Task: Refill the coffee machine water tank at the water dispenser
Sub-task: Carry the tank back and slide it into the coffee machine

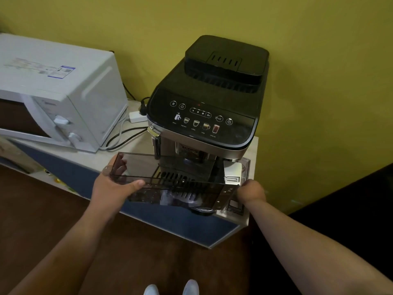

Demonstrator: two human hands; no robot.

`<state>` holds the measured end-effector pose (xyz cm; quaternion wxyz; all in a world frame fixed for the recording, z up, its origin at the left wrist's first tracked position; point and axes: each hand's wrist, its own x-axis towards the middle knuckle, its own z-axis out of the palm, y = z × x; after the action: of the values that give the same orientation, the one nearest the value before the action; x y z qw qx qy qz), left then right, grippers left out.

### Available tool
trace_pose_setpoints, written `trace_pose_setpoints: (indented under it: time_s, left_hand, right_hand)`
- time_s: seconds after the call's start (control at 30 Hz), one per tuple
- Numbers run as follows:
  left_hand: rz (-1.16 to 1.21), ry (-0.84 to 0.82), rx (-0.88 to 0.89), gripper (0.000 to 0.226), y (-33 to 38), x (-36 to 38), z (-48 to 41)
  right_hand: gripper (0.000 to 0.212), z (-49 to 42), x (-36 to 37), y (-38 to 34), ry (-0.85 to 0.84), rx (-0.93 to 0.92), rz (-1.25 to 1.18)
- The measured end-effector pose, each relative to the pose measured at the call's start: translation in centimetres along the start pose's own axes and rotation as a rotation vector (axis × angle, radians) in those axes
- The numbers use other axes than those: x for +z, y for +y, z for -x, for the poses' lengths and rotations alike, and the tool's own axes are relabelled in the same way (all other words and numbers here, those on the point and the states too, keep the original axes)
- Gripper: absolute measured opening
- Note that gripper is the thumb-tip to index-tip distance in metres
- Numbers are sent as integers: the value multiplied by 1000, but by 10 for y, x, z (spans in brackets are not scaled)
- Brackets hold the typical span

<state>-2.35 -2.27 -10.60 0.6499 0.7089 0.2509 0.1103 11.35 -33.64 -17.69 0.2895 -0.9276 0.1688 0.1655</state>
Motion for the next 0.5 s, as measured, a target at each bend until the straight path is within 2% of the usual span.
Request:
trace_pose_setpoints:
  time_s: [0.27, 0.5]
  left_hand:
    - [-22, -4, 14, 77, -4, -3, -3]
    - [0, -31, 8, 78, -2, -5, -6]
  right_hand:
    - [23, -11, 4, -1, 60, 58, -24]
    - [17, -12, -14, 19, 103, 118, -70]
